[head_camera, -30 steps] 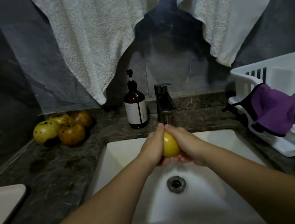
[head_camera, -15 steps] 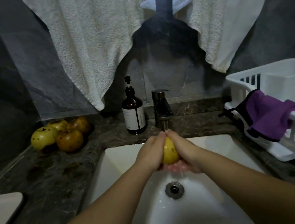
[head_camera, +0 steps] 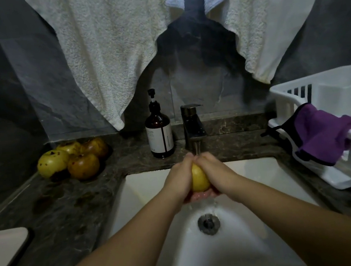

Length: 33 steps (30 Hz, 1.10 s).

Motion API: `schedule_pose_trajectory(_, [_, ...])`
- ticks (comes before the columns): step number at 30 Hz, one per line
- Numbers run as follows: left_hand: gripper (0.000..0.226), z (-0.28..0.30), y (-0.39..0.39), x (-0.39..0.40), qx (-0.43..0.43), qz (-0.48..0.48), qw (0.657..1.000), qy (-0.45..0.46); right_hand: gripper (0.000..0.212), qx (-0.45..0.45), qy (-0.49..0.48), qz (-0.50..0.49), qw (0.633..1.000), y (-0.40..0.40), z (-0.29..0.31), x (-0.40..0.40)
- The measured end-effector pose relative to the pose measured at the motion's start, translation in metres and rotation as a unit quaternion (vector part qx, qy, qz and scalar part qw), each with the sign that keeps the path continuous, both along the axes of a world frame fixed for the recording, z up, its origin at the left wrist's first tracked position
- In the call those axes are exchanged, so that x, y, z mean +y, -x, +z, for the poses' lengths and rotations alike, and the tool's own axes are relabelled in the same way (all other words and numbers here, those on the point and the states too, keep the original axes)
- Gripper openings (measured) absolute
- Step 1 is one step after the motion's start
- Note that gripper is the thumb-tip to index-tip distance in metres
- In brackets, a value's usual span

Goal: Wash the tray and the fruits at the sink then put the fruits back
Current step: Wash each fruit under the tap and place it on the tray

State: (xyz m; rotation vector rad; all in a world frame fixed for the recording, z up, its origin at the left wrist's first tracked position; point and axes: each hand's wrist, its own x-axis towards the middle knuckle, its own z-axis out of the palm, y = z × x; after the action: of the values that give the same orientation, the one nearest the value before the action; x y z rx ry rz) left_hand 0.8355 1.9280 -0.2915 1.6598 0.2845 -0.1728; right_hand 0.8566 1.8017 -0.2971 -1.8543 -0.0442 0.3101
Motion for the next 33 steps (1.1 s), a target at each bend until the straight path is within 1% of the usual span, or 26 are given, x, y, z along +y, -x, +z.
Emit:
schedule_pose_trajectory(2, [0.058,-0.004,-0.003,0.000,-0.037,0.009,0.996,-0.077,0.056,0.077,-0.044,-0.009,0.996,0.002,-0.002,0.000])
schedule_pose_trajectory(3, [0.058,-0.005,-0.003,0.001,-0.035,0.010,0.997,-0.072,0.058,0.084,-0.053,-0.015,0.995,0.001,-0.003,0.001])
schedule_pose_trajectory(5, [0.063,-0.003,-0.002,0.005,0.006,0.001,1.000,-0.004,0.046,0.023,-0.032,0.004,0.999,-0.001,-0.004,0.000])
schedule_pose_trajectory(6, [0.066,-0.001,-0.001,0.008,0.029,-0.005,0.999,0.029,0.040,-0.002,-0.038,0.009,0.999,0.000,-0.004,0.000])
schedule_pose_trajectory(7, [0.068,-0.001,-0.001,0.010,0.038,-0.006,0.998,0.042,0.036,-0.008,-0.048,0.014,0.999,0.001,-0.004,0.000])
schedule_pose_trajectory(8, [0.069,-0.002,-0.003,0.009,0.020,-0.004,1.000,0.022,0.036,0.006,-0.056,0.018,0.998,0.001,-0.005,0.000])
schedule_pose_trajectory(10, [0.069,-0.008,-0.006,0.005,-0.026,0.011,0.998,-0.055,0.049,0.067,-0.077,-0.006,0.995,0.001,-0.004,0.004])
schedule_pose_trajectory(11, [0.068,-0.007,-0.005,0.003,-0.037,0.014,0.997,-0.069,0.053,0.068,-0.067,-0.024,0.995,0.000,-0.004,0.006])
schedule_pose_trajectory(12, [0.068,-0.006,-0.004,0.002,-0.032,0.011,0.998,-0.055,0.053,0.036,-0.031,-0.027,0.999,0.000,-0.002,0.006])
schedule_pose_trajectory(14, [0.064,-0.003,-0.001,0.003,-0.001,-0.001,1.000,0.000,0.045,-0.034,0.006,-0.017,0.999,-0.002,-0.003,0.004])
schedule_pose_trajectory(15, [0.063,-0.003,-0.001,0.004,0.002,-0.002,1.000,0.001,0.044,-0.040,0.010,-0.015,0.999,-0.001,-0.002,0.002])
schedule_pose_trajectory(17, [0.063,-0.007,-0.003,0.004,-0.042,0.001,0.996,-0.073,0.051,0.024,-0.026,-0.019,0.999,0.001,-0.001,0.001])
schedule_pose_trajectory(18, [0.062,-0.007,-0.002,0.002,-0.058,0.004,0.994,-0.097,0.056,0.065,-0.045,-0.026,0.997,0.003,-0.001,0.001])
schedule_pose_trajectory(19, [0.060,-0.007,-0.001,0.002,-0.059,0.001,0.993,-0.103,0.056,0.075,-0.053,-0.032,0.995,0.004,0.000,0.002])
schedule_pose_trajectory(20, [0.060,-0.007,-0.001,0.003,-0.042,-0.003,0.996,-0.079,0.050,0.046,-0.023,-0.026,0.998,0.003,0.000,0.002])
schedule_pose_trajectory(22, [0.056,-0.003,-0.001,0.005,0.012,-0.009,1.000,-0.002,0.034,-0.041,0.010,-0.003,0.999,0.001,-0.002,0.000])
schedule_pose_trajectory(23, [0.055,-0.003,-0.003,0.007,0.018,-0.011,1.000,0.003,0.031,-0.058,0.008,0.004,0.998,0.002,-0.003,0.000])
schedule_pose_trajectory(24, [0.055,-0.004,-0.004,0.006,-0.003,-0.007,1.000,-0.028,0.031,-0.044,0.003,0.006,0.999,0.003,-0.003,-0.001])
schedule_pose_trajectory(26, [0.049,-0.009,-0.007,0.004,-0.059,0.003,0.992,-0.107,0.043,0.023,-0.026,-0.022,0.999,0.004,0.000,0.001])
schedule_pose_trajectory(27, [0.046,-0.009,-0.007,0.003,-0.068,-0.001,0.991,-0.112,0.047,0.039,-0.035,-0.034,0.998,0.004,0.002,0.002])
schedule_pose_trajectory(28, [0.046,-0.010,-0.007,0.002,-0.052,-0.011,0.995,-0.082,0.046,0.029,-0.022,-0.032,0.999,0.003,0.001,0.001])
schedule_pose_trajectory(29, [0.048,-0.008,-0.006,0.003,-0.015,-0.024,0.999,-0.017,0.042,0.003,-0.005,-0.023,1.000,0.001,0.002,-0.001])
schedule_pose_trajectory(30, [0.049,-0.006,-0.005,0.004,0.032,-0.043,0.997,0.060,0.037,-0.025,0.011,-0.008,1.000,0.001,0.003,-0.004])
schedule_pose_trajectory(31, [0.050,-0.004,-0.004,0.006,0.064,-0.062,0.989,0.114,0.033,-0.043,0.025,0.009,0.999,0.001,0.005,-0.008])
schedule_pose_trajectory(32, [0.051,-0.002,-0.003,0.008,0.077,-0.076,0.985,0.134,0.031,-0.046,0.039,0.026,0.998,0.002,0.007,-0.012])
schedule_pose_trajectory(33, [0.052,-0.002,-0.003,0.011,0.078,-0.077,0.985,0.135,0.031,-0.044,0.051,0.039,0.997,0.001,0.009,-0.016])
